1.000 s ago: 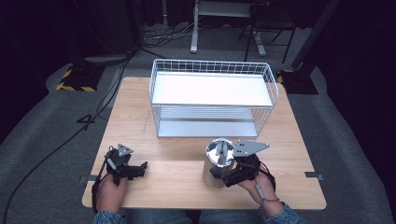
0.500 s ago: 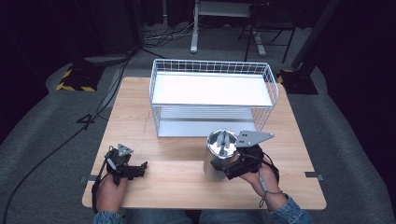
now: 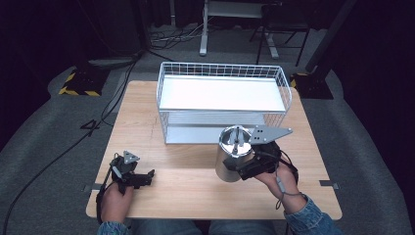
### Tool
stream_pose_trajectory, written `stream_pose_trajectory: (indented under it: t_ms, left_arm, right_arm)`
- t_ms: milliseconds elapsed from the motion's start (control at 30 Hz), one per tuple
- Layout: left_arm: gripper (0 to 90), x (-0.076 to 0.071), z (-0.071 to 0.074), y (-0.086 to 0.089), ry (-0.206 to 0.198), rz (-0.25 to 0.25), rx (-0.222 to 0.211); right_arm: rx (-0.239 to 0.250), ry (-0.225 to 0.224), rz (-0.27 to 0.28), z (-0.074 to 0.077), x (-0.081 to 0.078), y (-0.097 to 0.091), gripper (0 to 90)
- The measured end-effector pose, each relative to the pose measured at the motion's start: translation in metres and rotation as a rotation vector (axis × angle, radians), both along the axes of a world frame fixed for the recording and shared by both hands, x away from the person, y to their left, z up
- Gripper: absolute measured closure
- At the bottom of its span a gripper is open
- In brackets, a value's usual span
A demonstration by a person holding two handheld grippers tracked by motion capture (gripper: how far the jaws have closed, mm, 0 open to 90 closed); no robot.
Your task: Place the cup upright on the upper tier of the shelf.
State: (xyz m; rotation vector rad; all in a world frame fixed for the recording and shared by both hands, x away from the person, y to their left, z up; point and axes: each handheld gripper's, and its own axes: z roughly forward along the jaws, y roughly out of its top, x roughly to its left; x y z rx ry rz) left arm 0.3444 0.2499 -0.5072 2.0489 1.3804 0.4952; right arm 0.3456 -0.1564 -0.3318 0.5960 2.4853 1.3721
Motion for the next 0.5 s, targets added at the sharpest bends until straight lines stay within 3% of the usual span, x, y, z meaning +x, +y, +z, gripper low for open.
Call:
stream_pose_trajectory:
  t_ms: [500]
  left_arm:
    - [0.0,0.0,0.0,0.0,0.0,-0.001,0.001]
  right_arm:
    - [0.01,-0.008,-0.012,0.037,0.009,-0.002,3.7]
